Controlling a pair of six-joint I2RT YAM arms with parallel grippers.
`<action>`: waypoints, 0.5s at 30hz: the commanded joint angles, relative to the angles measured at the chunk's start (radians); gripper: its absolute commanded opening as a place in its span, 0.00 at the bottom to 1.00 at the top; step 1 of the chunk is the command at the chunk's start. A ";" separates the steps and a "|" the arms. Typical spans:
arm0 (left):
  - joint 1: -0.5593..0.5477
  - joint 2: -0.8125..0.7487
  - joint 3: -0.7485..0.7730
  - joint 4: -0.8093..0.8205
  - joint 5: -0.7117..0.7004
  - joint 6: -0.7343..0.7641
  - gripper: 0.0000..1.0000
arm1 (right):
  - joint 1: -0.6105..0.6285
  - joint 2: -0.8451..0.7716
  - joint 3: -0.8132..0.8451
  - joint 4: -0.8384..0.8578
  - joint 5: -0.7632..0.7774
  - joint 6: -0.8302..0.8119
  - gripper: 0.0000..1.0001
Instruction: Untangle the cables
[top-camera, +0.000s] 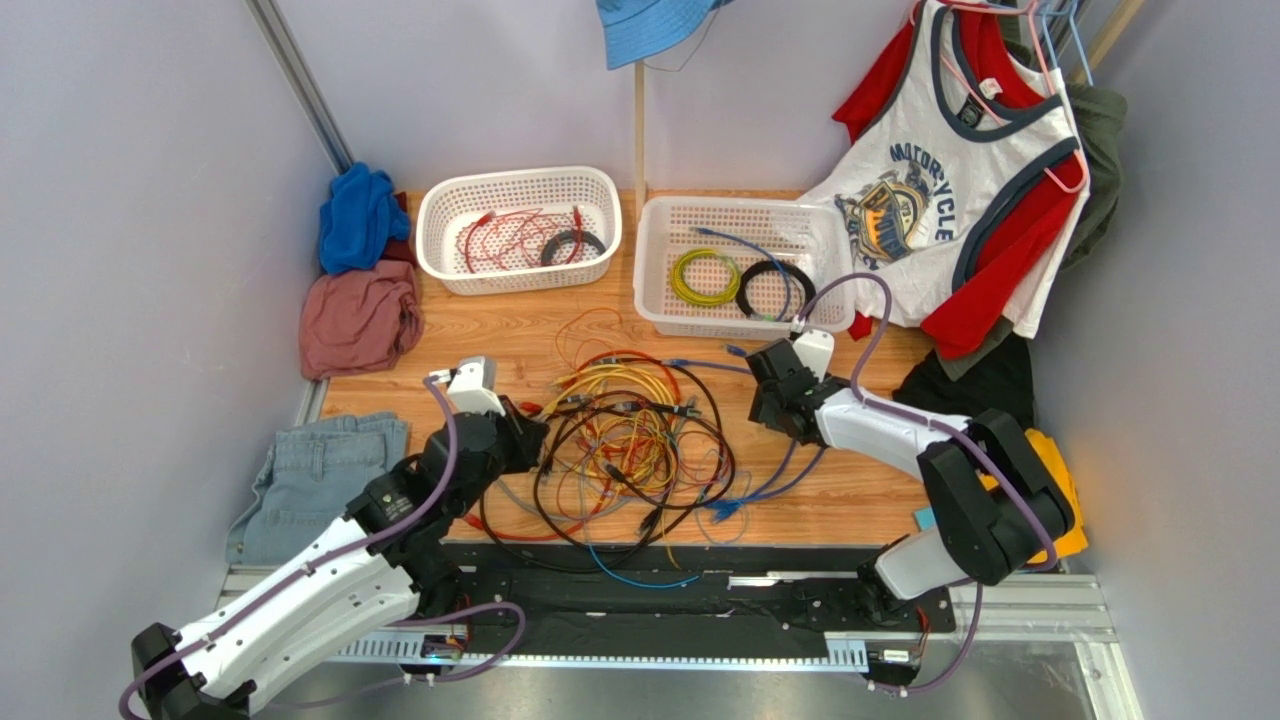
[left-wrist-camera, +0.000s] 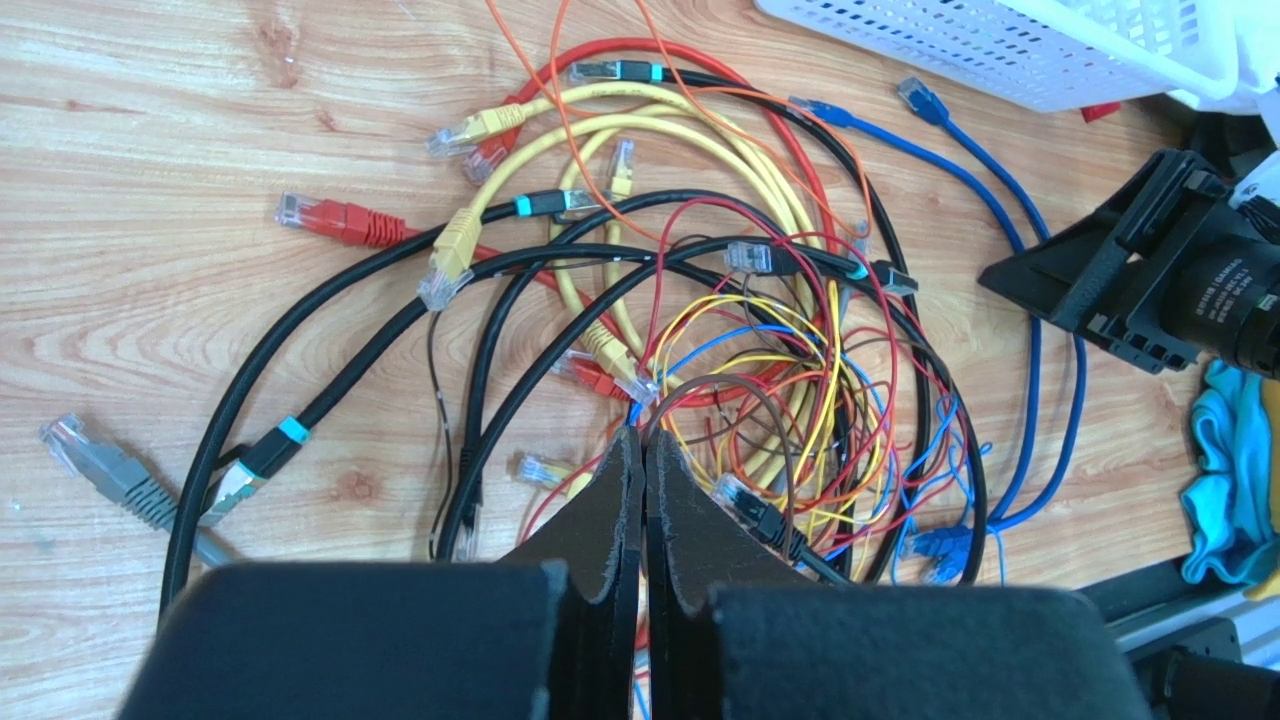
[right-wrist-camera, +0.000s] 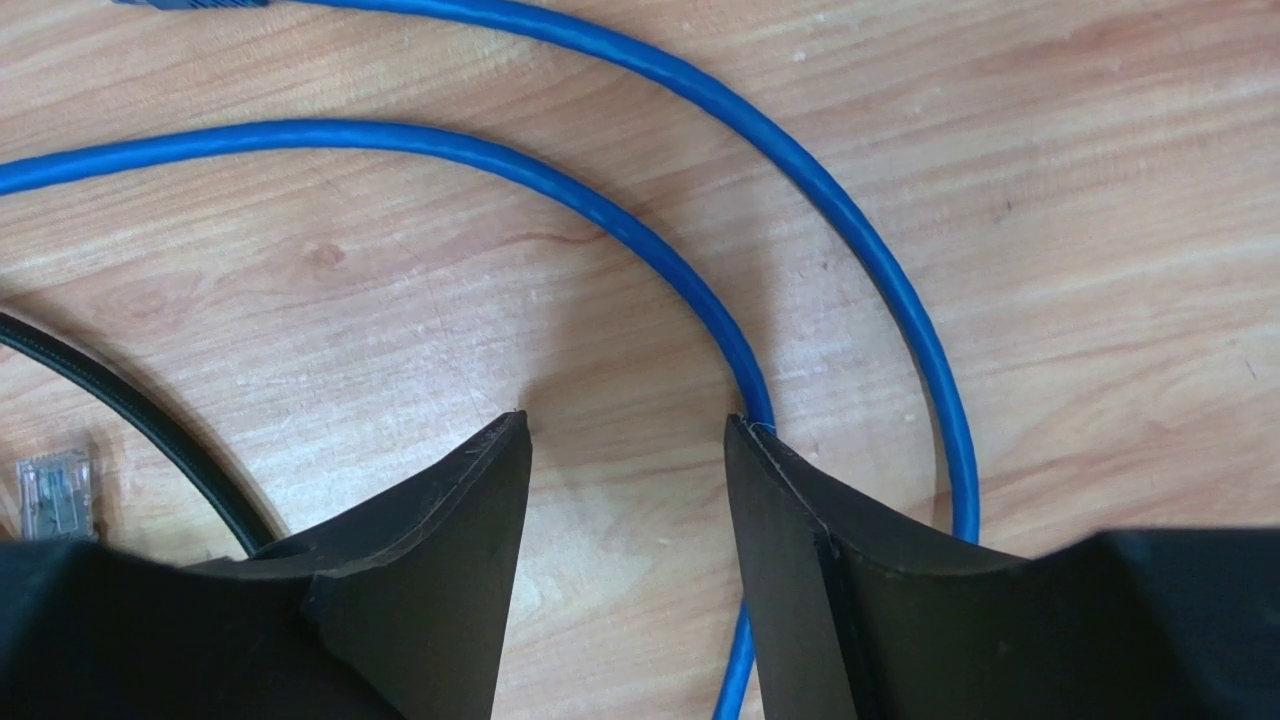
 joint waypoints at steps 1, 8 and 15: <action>0.004 -0.018 -0.016 0.017 0.007 -0.016 0.00 | 0.000 -0.085 -0.035 -0.038 0.028 0.050 0.56; 0.004 0.003 -0.028 0.051 0.027 -0.027 0.00 | 0.020 -0.288 -0.082 -0.085 0.050 0.064 0.57; 0.004 0.010 -0.039 0.066 0.043 -0.038 0.01 | -0.034 -0.303 -0.102 -0.153 0.127 0.127 0.61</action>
